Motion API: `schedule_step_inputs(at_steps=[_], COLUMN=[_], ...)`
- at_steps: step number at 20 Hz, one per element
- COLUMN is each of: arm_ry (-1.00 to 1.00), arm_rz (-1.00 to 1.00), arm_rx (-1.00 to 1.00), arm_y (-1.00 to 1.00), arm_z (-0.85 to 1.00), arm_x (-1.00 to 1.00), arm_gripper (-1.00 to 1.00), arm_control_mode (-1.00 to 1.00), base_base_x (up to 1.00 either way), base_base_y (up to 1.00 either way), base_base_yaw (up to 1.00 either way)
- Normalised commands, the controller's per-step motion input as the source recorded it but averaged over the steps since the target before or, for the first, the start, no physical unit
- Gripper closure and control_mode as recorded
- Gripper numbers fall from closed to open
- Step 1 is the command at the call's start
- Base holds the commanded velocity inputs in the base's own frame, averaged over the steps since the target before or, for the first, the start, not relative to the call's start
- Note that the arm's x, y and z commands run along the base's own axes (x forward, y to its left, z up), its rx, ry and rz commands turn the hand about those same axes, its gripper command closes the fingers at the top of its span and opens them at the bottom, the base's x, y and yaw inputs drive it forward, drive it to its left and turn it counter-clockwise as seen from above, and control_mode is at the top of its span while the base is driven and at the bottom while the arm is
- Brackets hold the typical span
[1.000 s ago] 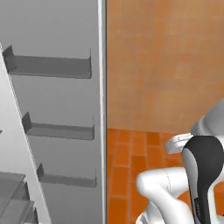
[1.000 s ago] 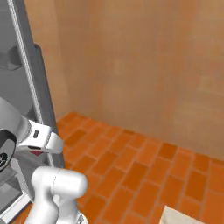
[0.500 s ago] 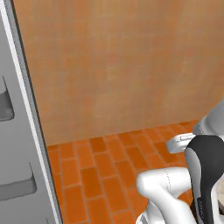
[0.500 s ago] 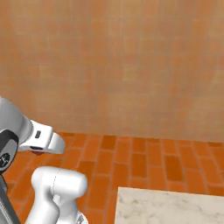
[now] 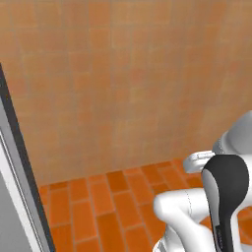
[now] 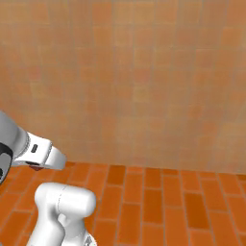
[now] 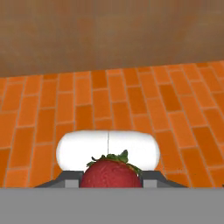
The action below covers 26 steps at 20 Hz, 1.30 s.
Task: Take the strawberry from the fridge and place it on top of the pancake, located on the dining counter.
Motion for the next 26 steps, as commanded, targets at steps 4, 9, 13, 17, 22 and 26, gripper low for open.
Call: schedule_step_inputs(at_steps=[4, 9, 13, 17, 22, 26], arm_ry=[0.0, 0.0, 0.0, 0.0, 0.0, 0.0], arm_rz=[0.0, 0.0, 0.0, 0.0, 0.0, 0.0], arm_rx=[0.0, 0.0, 0.0, 0.0, 0.0, 0.0], arm_y=[0.0, 0.0, 0.0, 0.0, 0.0, 0.0], arm_z=[0.0, 0.0, 0.0, 0.0, 0.0, 0.0], arm_x=[0.0, 0.0, 0.0, 0.0, 0.0, 0.0], arm_gripper=[1.0, 1.0, 1.0, 1.0, 1.0, 1.0], arm_control_mode=[1.0, 1.0, 1.0, 1.0, 1.0, 1.0], base_base_x=[1.0, 1.0, 1.0, 0.98, 0.53, 0.03], base_base_y=[0.0, -0.18, -0.34, -0.89, -0.93, -0.96], base_base_yaw=[0.04, 0.0, -0.01, -0.28, -0.54, -0.71])
